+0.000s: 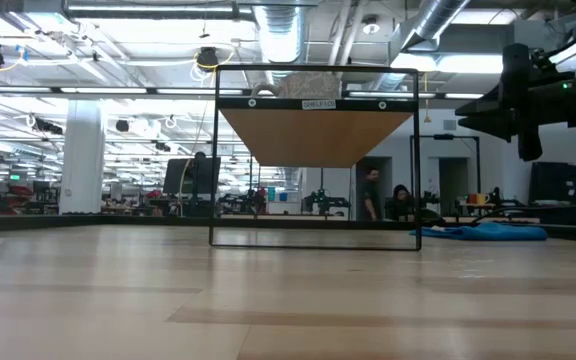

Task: Stack small to large cups/mugs on shelf
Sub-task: Put the black mug on the shelf

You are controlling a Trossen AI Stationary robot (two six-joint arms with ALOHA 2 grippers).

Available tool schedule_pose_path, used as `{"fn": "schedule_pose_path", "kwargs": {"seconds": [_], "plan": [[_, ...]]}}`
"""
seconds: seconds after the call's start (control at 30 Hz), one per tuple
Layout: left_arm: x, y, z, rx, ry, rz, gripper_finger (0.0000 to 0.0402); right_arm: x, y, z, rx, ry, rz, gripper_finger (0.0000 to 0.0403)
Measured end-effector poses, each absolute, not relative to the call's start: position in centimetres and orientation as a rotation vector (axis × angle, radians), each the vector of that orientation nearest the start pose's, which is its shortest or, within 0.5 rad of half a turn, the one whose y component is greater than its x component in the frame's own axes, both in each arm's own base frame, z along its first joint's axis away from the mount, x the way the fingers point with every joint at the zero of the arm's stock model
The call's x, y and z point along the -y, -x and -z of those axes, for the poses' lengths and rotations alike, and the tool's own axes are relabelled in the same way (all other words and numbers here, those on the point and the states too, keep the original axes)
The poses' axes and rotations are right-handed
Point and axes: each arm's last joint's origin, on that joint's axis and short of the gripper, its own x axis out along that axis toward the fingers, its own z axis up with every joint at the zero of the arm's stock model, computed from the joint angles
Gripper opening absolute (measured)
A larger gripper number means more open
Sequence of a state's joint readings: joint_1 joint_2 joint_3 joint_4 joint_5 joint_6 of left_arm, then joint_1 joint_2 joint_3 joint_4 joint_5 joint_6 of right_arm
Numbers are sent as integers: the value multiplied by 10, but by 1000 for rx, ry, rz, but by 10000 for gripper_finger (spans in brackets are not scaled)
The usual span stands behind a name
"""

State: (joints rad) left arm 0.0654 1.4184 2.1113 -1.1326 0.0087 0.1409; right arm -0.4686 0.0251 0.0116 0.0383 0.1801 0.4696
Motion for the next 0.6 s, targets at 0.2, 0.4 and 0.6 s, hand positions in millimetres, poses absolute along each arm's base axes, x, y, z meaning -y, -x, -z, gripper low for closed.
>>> {"fn": "schedule_pose_path", "kwargs": {"seconds": [0.2,0.4,0.6], "plan": [[-13,-197,-496,-356,-79,-58,277,47,-86,-169,173,-452,614,128],[-8,-176,-450,-210,-34,-49,277,46,-87,-169,168,-453,594,128],[-4,-164,-399,-114,-21,-32,277,45,-87,-169,167,-454,587,128]]}}
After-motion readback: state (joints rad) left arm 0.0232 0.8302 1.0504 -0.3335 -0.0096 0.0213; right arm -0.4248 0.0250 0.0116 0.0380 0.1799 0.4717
